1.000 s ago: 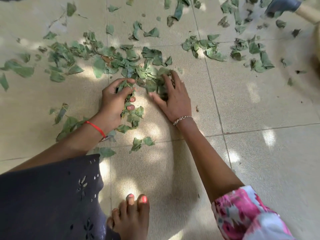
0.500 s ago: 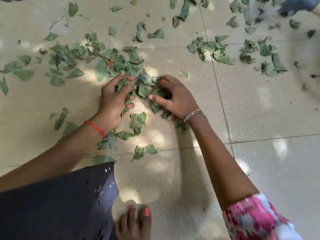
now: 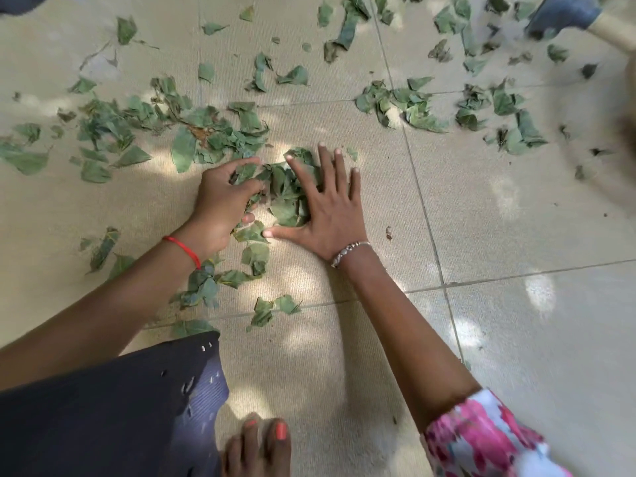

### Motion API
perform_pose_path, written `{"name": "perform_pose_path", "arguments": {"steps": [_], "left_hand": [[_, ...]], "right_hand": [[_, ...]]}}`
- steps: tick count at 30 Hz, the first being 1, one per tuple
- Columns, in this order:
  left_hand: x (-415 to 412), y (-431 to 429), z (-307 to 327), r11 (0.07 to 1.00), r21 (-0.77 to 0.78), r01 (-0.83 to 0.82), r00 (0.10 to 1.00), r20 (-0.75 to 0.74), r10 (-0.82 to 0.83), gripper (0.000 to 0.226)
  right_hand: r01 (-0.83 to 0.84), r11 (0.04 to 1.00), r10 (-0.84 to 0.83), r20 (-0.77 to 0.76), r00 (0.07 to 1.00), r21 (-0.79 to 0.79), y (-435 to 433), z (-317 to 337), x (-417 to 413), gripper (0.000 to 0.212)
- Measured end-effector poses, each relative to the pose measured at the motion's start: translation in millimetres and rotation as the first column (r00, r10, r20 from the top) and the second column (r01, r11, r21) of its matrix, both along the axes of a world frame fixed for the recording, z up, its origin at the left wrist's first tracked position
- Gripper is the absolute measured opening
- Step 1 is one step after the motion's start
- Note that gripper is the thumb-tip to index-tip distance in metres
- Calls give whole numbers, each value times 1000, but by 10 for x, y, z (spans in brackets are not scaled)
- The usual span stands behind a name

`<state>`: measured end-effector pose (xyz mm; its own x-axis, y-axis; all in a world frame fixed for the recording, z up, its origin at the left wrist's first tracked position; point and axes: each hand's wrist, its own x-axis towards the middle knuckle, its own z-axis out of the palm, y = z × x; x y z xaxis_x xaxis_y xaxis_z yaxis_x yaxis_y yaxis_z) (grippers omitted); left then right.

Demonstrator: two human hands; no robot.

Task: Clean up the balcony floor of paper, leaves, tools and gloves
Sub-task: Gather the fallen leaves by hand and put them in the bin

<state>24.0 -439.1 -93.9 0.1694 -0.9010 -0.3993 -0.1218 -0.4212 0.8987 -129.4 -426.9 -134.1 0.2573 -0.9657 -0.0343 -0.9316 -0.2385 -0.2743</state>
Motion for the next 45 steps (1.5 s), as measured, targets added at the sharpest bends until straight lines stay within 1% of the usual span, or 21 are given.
{"name": "perform_pose_path", "arguments": {"steps": [4,5,7,10,12,15,19,22,25,27,28,30,32,33,36,37,38,40,41,43,45], "left_hand": [[-35,-64,53,998,66,18,999,39,-21,33],[-26,-67,68,997,77,10,1000,21,-12,32],[9,-70,87,994,105,-24,996,-85,33,30],[67,-44,88,989,126,-75,970,-220,102,27],[72,-20,87,988,119,-97,957,-261,126,25],[70,-2,86,987,108,-115,947,-288,142,26],[55,-13,90,986,99,-132,943,-295,156,27],[32,-17,109,987,89,-135,945,-288,155,27],[14,-18,129,989,79,-123,950,-280,141,29],[-9,-16,137,991,71,-117,952,-276,132,29],[-26,-15,142,991,69,-115,951,-280,130,29],[-63,-18,149,991,69,-116,944,-304,131,29],[-97,-31,153,991,73,-112,936,-327,130,29],[-117,-45,156,992,72,-106,932,-340,125,28],[-176,-101,166,994,57,-88,928,-358,103,26],[-195,-120,174,995,47,-84,931,-353,96,26],[-224,-141,186,996,37,-83,932,-350,91,26],[-298,-186,236,994,29,-104,929,-355,107,27],[-342,-202,271,992,32,-124,925,-359,127,27],[-435,-219,363,984,37,-173,915,-364,175,27],[-525,-202,474,975,51,-215,904,-369,218,28]], "right_hand": [[-72,997,73,-56,996,23,-192,29,114,94],[-85,996,85,-43,995,18,-208,42,113,89],[-95,995,96,15,995,-33,-213,34,102,77],[-85,971,81,-27,996,-223,-177,21,128,61],[-64,972,50,-68,996,-227,-140,47,128,57],[-43,984,34,-53,998,-175,-124,70,115,53],[-29,954,10,-66,998,-298,-132,42,119,34],[-29,937,24,-18,1000,-349,-146,-38,68,35],[23,928,39,158,987,-373,-116,-48,-8,33],[140,935,7,413,911,-325,-123,-14,-77,33],[185,954,-32,533,846,-237,-127,32,-111,31],[244,966,-117,697,707,-86,-143,112,-173,19],[295,954,-219,794,567,53,-164,148,-215,4],[307,943,-273,829,488,130,-174,176,-226,6],[312,897,-403,870,283,314,-223,221,-287,25],[307,884,-427,875,227,351,-244,233,-311,27],[296,875,-443,880,174,382,-267,260,-333,21],[269,862,-472,873,124,429,-324,322,-368,3],[269,857,-483,867,122,439,-349,347,-372,5],[259,852,-501,852,152,455,-372,436,-356,3],[242,850,-518,827,219,468,-377,549,-340,12]]}}
